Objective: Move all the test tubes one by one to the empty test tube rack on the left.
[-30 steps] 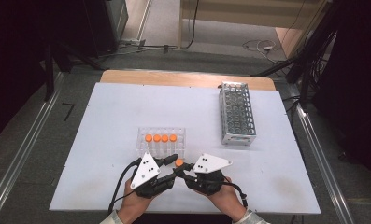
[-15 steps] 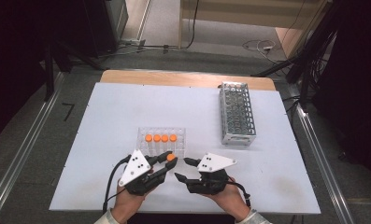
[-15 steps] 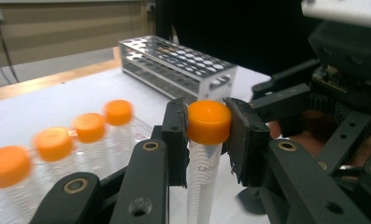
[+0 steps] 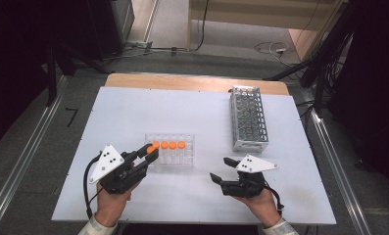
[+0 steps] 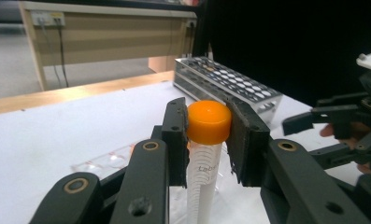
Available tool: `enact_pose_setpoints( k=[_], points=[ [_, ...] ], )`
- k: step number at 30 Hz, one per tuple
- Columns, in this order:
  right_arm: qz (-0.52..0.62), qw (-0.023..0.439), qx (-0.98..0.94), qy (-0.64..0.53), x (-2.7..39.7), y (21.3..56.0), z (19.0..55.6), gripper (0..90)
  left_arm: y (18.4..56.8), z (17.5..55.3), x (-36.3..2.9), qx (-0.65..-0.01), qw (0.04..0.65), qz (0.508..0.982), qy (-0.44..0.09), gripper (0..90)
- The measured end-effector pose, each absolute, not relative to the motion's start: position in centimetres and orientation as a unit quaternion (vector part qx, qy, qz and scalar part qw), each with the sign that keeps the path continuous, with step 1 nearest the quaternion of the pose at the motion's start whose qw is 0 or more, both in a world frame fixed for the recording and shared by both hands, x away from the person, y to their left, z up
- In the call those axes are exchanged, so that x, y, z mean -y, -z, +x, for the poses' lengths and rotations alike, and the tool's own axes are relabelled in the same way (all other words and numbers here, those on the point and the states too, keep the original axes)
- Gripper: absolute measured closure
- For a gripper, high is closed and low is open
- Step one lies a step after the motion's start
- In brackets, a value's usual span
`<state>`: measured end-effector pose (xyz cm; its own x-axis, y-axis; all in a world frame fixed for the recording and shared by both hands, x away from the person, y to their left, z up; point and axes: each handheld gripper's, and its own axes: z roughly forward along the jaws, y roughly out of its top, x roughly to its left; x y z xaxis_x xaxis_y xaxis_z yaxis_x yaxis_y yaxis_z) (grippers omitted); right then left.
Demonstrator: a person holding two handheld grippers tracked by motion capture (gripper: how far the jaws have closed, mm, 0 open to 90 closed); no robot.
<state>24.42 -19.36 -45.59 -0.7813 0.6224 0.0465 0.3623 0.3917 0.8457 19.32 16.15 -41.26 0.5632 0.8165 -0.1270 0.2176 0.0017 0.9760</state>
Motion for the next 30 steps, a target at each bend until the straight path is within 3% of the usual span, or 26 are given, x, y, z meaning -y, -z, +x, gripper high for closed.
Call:
enact_pose_setpoints(
  k=[12, 30],
  points=[
    [0.337, 0.157, -0.804, -0.464, 22.4, 45.5, 24.6, 28.0, 40.9, 20.3, -17.8, -0.418, 0.581, 0.645, -0.268, 70.3],
    [0.344, 0.159, -0.8, -0.466, 22.7, 45.4, 24.6, 28.4, 40.7, 22.0, -17.8, -0.421, 0.572, 0.637, -0.301, 70.4]
  ],
)
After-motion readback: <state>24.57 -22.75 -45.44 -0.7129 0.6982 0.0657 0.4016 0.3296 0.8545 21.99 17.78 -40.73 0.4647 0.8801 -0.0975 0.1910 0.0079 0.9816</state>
